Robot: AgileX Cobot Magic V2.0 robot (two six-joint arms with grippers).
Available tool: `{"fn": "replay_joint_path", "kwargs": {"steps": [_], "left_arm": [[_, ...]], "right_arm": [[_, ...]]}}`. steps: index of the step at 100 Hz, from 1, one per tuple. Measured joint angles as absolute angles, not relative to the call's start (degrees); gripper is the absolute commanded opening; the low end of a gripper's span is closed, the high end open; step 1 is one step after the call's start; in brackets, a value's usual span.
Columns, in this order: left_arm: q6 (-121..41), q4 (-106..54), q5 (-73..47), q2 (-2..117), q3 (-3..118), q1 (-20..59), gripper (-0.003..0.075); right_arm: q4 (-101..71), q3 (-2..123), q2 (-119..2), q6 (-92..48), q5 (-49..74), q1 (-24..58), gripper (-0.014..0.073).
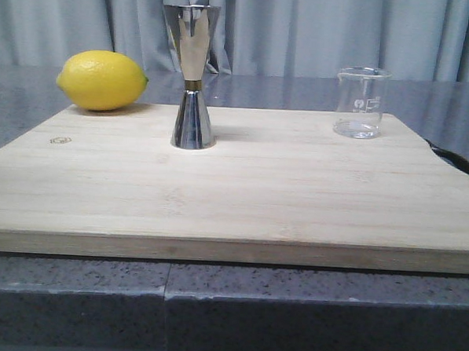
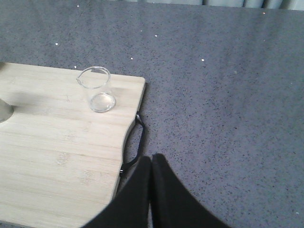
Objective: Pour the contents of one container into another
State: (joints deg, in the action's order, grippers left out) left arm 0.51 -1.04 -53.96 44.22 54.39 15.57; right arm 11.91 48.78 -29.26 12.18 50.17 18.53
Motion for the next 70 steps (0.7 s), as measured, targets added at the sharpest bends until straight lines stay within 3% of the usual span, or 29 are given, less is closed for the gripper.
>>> {"fn": "replay_joint_path", "kwargs": {"steps": [70], "left_arm": [[0.5,-1.0,-53.4,44.2,54.0,15.6,-0.0019]], "right_arm": [[12.2,48.8,-29.3,12.2,50.6,18.5,-0.0057]]}}
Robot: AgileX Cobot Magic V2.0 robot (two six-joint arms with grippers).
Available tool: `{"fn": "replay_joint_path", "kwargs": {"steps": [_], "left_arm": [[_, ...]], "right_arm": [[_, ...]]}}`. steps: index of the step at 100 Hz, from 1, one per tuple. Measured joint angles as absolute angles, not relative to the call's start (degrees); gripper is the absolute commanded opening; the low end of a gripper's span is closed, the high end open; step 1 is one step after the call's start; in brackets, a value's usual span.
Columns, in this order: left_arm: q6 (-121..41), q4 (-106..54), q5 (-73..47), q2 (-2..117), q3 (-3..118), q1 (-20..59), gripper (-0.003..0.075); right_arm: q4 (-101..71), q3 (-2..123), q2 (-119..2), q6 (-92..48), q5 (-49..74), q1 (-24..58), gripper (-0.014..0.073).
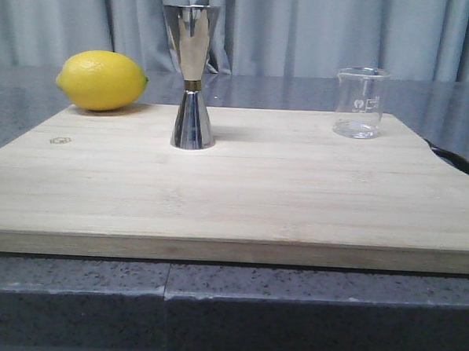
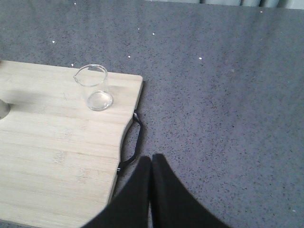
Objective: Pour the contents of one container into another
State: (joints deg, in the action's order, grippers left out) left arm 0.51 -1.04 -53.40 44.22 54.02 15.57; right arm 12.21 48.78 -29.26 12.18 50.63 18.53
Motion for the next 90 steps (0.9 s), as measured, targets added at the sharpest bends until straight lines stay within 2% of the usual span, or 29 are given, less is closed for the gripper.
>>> {"fn": "replay_joint_path", "kwargs": {"steps": [23,59,90], "left_arm": [[-0.3,-2.1,-45.6,38.9,44.7,14.9,-0.0019],[-0.7,-2.3,-25.0,17.3,19.6,3.6,-0.0019],[-0.8,-2.3,-14.2,1.6,3.4,2.3,-0.0019]], "right_arm": [[12.2,48.8,-29.3,12.2,50.6,18.5,-0.0057],[12.2,48.8,-29.3,12.2,50.7,18.5,-0.0057],[12.2,48.8,-29.3,12.2,50.7,18.5,-0.0057]]}}
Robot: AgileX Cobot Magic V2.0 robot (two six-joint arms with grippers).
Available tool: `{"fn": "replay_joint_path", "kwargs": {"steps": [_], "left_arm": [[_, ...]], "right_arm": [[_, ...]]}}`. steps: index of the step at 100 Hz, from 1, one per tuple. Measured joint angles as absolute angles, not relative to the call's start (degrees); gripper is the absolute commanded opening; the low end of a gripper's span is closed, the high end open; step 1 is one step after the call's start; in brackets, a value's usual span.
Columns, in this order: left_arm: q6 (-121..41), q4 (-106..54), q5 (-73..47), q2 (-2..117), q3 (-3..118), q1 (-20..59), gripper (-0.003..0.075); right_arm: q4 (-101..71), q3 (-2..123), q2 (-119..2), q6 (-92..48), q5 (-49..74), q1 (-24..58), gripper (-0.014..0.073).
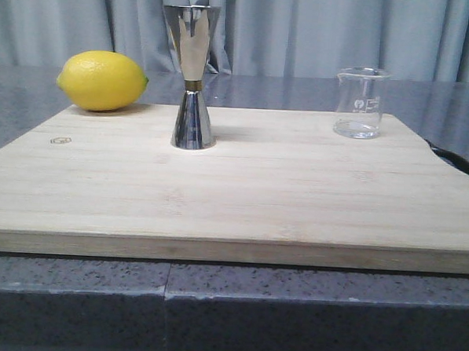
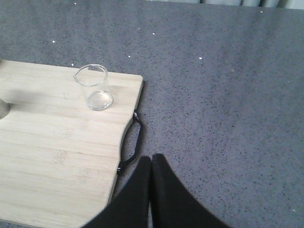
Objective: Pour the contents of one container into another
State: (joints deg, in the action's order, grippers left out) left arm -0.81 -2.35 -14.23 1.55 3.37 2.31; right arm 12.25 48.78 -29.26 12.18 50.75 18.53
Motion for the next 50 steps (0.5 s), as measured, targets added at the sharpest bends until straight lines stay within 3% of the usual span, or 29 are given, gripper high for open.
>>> {"fn": "replay_joint_path", "kwargs": {"steps": [50], "left_arm": [[-1.0,-2.3,-5.7,-0.4,-0.1,2.3,-0.0019]], "right_arm": [[12.3,48.8,-29.3,12.2,51.0,18.5,-0.0057]]}}
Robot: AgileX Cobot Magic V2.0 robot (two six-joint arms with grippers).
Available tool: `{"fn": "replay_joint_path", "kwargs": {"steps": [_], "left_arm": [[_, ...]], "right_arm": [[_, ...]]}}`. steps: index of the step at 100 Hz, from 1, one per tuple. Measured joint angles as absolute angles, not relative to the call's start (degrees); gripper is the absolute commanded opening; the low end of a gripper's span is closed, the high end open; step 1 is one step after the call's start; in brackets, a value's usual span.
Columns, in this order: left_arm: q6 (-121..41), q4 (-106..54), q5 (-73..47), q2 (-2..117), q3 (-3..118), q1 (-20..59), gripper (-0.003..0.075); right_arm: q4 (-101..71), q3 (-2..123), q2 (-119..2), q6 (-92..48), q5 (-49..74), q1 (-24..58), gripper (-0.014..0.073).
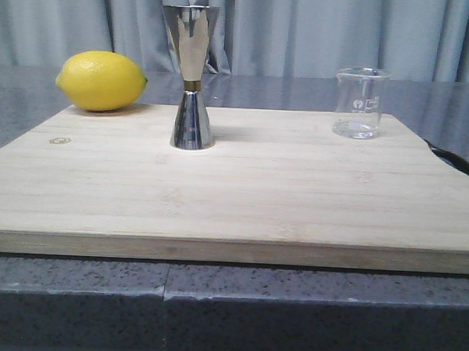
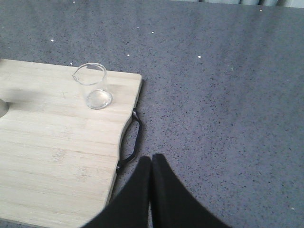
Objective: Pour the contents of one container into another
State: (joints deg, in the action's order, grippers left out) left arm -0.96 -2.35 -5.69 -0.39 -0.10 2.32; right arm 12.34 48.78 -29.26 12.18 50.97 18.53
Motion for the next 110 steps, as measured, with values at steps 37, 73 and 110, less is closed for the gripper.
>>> {"fn": "replay_joint_path", "kwargs": {"steps": [37,73,110], "left_arm": [[-1.0,-2.3,-5.1,-0.4,-0.1,2.3,-0.0019],[-1.0,-2.3,-5.1,-0.4,-0.1,2.3,-0.0019],[-1.0,-2.3,-5.1,-0.4,-0.1,2.3,-0.0019]], "right_arm": [[12.3,48.8,-29.3,12.2,51.0,18.5,-0.0057],[12.3,48.8,-29.3,12.2,51.0,18.5,-0.0057],[12.2,38.0,-19.3,12.2,42.6,10.8,-0.0057]]}}
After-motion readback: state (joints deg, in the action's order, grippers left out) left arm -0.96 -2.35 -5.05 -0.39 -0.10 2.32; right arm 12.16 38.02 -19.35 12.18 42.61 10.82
